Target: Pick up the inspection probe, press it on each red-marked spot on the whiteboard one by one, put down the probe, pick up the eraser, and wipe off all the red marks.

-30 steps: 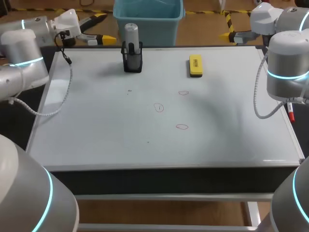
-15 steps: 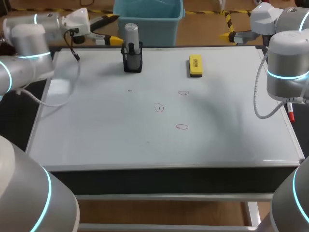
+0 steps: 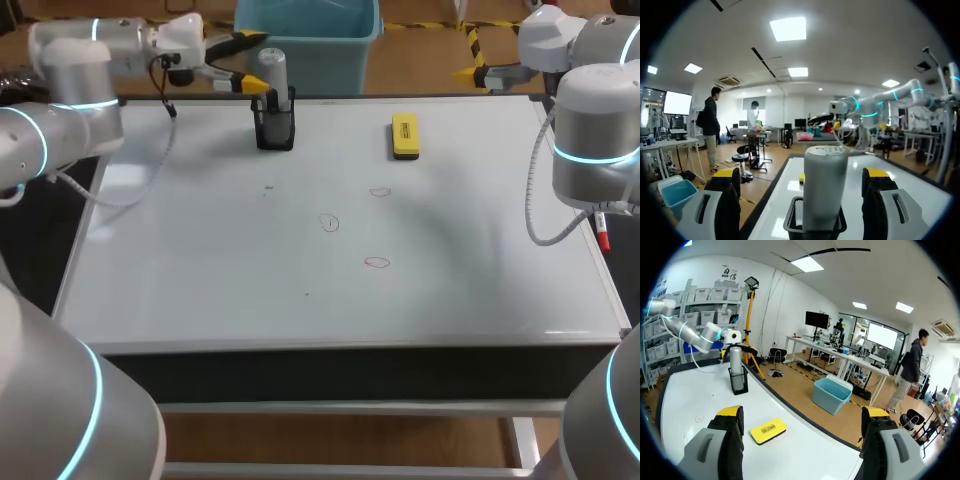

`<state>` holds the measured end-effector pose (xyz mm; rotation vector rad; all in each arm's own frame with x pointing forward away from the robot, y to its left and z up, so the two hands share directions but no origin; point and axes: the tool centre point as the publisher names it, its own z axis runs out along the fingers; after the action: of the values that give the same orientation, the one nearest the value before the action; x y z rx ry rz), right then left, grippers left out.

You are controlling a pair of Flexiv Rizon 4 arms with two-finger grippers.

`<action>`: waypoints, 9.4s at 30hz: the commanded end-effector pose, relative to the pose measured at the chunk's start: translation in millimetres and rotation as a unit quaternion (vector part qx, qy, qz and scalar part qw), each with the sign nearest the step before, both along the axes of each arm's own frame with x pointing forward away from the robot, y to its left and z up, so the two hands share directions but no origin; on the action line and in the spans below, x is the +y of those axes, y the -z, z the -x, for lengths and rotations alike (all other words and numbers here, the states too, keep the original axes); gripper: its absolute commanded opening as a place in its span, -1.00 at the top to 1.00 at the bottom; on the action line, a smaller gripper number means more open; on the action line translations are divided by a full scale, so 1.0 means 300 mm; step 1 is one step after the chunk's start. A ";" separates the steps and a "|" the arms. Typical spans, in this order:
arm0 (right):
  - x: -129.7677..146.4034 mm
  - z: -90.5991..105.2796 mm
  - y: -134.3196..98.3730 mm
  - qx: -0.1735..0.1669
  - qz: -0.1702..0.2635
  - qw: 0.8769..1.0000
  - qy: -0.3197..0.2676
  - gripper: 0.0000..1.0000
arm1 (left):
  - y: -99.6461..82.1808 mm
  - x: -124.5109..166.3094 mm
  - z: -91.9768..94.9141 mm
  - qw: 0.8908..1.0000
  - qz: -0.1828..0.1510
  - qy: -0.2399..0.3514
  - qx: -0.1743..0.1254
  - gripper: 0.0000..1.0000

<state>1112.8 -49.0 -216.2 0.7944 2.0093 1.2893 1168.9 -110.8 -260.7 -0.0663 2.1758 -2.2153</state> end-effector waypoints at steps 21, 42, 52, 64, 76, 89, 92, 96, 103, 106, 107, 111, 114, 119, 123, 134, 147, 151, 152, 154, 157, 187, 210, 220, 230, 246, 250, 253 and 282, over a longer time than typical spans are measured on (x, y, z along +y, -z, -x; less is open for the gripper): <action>-0.001 -0.002 0.000 0.001 0.000 1.000 0.000 -1.00 | 0.041 -0.069 0.045 0.999 0.003 -0.036 0.028 -1.00; -0.001 -0.002 0.000 0.001 0.000 1.000 0.000 -1.00 | 0.059 -0.106 0.035 0.999 0.006 -0.027 0.037 -1.00; -0.001 -0.002 0.000 0.001 0.000 1.000 0.000 -1.00 | 0.061 -0.106 0.032 0.999 0.006 -0.022 0.037 -0.59; -0.001 -0.002 0.000 0.001 0.000 1.000 0.000 -1.00 | 0.071 -0.099 0.046 0.999 0.007 -0.011 0.038 1.00; -0.001 -0.002 0.000 0.001 0.000 1.000 0.000 -1.00 | 0.000 -0.073 0.062 1.000 0.013 -0.005 0.016 1.00; -0.001 -0.002 0.000 0.001 0.000 1.000 0.000 -1.00 | -0.118 -0.062 0.046 1.000 0.000 -0.003 0.029 1.00; -0.001 -0.002 0.000 0.001 0.000 1.000 0.000 -1.00 | -0.153 -0.065 0.044 1.000 -0.003 -0.007 0.024 1.00; -0.001 -0.002 0.000 0.001 0.000 1.000 0.000 -1.00 | -0.199 -0.070 0.047 1.000 -0.005 -0.003 0.020 1.00; -0.001 -0.002 0.000 0.001 0.000 1.000 0.000 -1.00 | -0.285 -0.076 0.056 1.000 -0.012 0.000 0.029 1.00; -0.001 -0.002 0.000 0.001 0.000 1.000 0.000 -1.00 | -0.322 -0.071 0.061 1.000 -0.009 -0.003 0.022 1.00; -0.001 -0.002 0.000 0.001 0.000 1.000 0.000 -1.00 | -0.333 -0.067 0.063 1.000 -0.005 -0.006 0.018 1.00; -0.001 -0.002 0.000 0.001 0.000 1.000 0.000 -1.00 | -0.377 -0.044 0.074 1.000 0.003 -0.009 0.013 1.00; -0.001 -0.002 0.000 0.001 0.000 1.000 0.000 -1.00 | -0.396 -0.019 0.084 1.000 0.000 -0.014 0.011 1.00; -0.001 -0.002 0.000 0.001 0.000 1.000 0.000 -1.00 | -0.407 0.055 0.114 0.999 0.001 -0.037 -0.005 1.00; -0.001 -0.002 0.000 0.001 0.000 1.000 0.000 -1.00 | -0.381 0.126 0.135 0.998 -0.002 -0.063 -0.006 1.00; -0.001 -0.002 0.000 0.001 0.000 1.000 0.000 -1.00 | -0.323 0.268 0.224 0.993 -0.005 -0.115 -0.015 1.00; -0.001 -0.002 0.000 0.001 0.000 1.000 0.000 -1.00 | -0.226 0.386 0.291 0.990 -0.013 -0.140 -0.026 1.00; -0.001 -0.002 0.000 0.001 0.000 1.000 0.000 -1.00 | -0.197 0.409 0.300 0.989 -0.015 -0.147 -0.026 1.00; -0.001 -0.002 0.000 0.001 0.000 1.000 0.000 -1.00 | -0.190 0.412 0.302 0.989 -0.015 -0.147 -0.026 1.00; -0.001 -0.002 0.000 0.001 0.000 1.000 0.000 -1.00 | -0.176 0.417 0.303 0.988 -0.016 -0.149 -0.025 1.00; -0.001 -0.002 0.000 0.001 0.000 1.000 0.000 -1.00 | -0.151 0.420 0.300 0.988 -0.012 -0.151 -0.019 1.00; -0.001 -0.002 0.000 0.001 0.000 1.000 0.000 -1.00 | -0.104 0.428 0.299 0.985 -0.011 -0.170 -0.004 1.00; 0.171 -0.127 0.092 0.051 0.256 0.916 -0.304 -1.00 | -0.104 0.428 0.299 0.985 -0.011 -0.170 -0.004 1.00; 0.290 -0.084 0.191 0.049 0.472 0.743 -0.472 -1.00 | -0.104 0.428 0.299 0.985 -0.011 -0.170 -0.004 1.00; 0.305 -0.084 0.242 0.060 0.533 0.727 -0.429 -1.00 | -0.104 0.428 0.299 0.985 -0.011 -0.170 -0.004 1.00; 0.299 -0.095 0.248 0.049 0.538 0.717 -0.440 -1.00 | -0.104 0.428 0.299 0.985 -0.011 -0.170 -0.004 1.00; 0.281 -0.122 0.253 0.025 0.550 0.691 -0.469 -1.00 | -0.104 0.428 0.299 0.985 -0.011 -0.170 -0.004 1.00; 0.277 -0.143 0.256 -0.009 0.556 0.665 -0.499 -1.00 | -0.104 0.428 0.299 0.985 -0.011 -0.170 -0.004 1.00; 0.296 -0.122 0.527 -0.125 0.618 0.371 -0.681 -1.00 | -0.104 0.428 0.299 0.985 -0.011 -0.170 -0.004 1.00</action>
<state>1148.0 37.5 -369.4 -1.9713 2.2659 -0.1108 1078.9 18.0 -229.6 -0.3973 2.0089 -1.9960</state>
